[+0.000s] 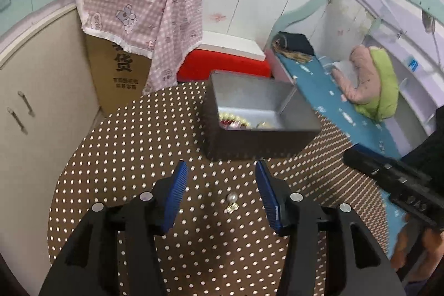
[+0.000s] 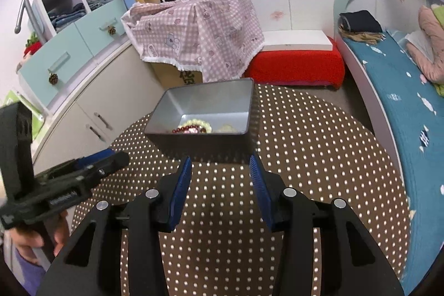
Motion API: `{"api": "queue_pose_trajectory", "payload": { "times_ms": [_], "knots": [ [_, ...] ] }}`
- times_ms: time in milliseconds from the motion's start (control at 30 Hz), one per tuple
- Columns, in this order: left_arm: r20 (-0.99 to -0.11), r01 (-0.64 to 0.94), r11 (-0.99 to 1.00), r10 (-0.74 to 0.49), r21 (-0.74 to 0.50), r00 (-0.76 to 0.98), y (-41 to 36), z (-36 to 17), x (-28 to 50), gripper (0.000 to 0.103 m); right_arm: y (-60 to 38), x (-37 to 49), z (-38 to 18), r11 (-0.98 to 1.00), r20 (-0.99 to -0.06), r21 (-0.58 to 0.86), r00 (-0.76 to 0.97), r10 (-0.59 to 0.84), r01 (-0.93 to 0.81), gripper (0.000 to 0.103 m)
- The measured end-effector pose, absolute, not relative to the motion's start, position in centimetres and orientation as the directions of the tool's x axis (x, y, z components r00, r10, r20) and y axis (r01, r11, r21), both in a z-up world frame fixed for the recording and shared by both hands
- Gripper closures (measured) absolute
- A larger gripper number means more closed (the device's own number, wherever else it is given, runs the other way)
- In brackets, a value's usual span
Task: Organize jewelry
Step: 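Withdraw the left tool from the box toward the small pearl charm, then grasp the small pearl charm with the left tool, then carry the pearl charm into the grey box and open the left tool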
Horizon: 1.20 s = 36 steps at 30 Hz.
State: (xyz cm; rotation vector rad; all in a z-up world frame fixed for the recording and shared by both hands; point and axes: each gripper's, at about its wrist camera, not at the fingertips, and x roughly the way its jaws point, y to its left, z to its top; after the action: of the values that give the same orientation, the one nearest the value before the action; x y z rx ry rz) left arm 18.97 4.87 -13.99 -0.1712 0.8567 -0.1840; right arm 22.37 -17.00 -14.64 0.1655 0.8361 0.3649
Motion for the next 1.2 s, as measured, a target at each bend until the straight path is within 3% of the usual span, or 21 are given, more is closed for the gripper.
{"api": "queue_pose_trajectory", "payload": {
  "times_ms": [133,233,500,700,767,1200],
  "knots": [
    [-0.755,0.084,0.979,-0.197,-0.186,0.625,3.9,-16.1,18.6,0.054,-17.6,21.8,-15.6,0.926,-0.702,0.293,0.603,0.378,-0.239,0.060],
    [-0.772,0.090,0.985,-0.169,-0.144,0.612,2.9,-17.6,18.6,0.055,-17.9,21.7,-16.4,0.928,-0.710,0.294,0.598,0.373,-0.229,0.053],
    [-0.784,0.110,0.988,-0.152,-0.108,0.601,1.6,-19.1,19.3,0.057,-18.2,22.1,-18.1,0.925,-0.727,0.309,0.571,0.380,-0.222,0.053],
    [-0.791,0.133,0.989,-0.137,-0.071,0.596,1.0,-19.4,19.8,0.073,-18.0,23.0,-18.6,0.924,-0.733,0.314,0.563,0.383,-0.220,0.053],
    [-0.792,0.145,0.987,-0.142,-0.068,0.594,1.0,-19.4,19.9,0.094,-18.0,23.2,-18.6,0.923,-0.731,0.315,0.563,0.385,-0.221,0.053],
    [-0.749,0.156,0.980,-0.197,-0.125,0.632,4.6,-16.5,19.3,0.094,-17.9,25.6,-16.8,0.934,-0.713,0.291,0.604,0.355,-0.206,0.053]
  ]
}}
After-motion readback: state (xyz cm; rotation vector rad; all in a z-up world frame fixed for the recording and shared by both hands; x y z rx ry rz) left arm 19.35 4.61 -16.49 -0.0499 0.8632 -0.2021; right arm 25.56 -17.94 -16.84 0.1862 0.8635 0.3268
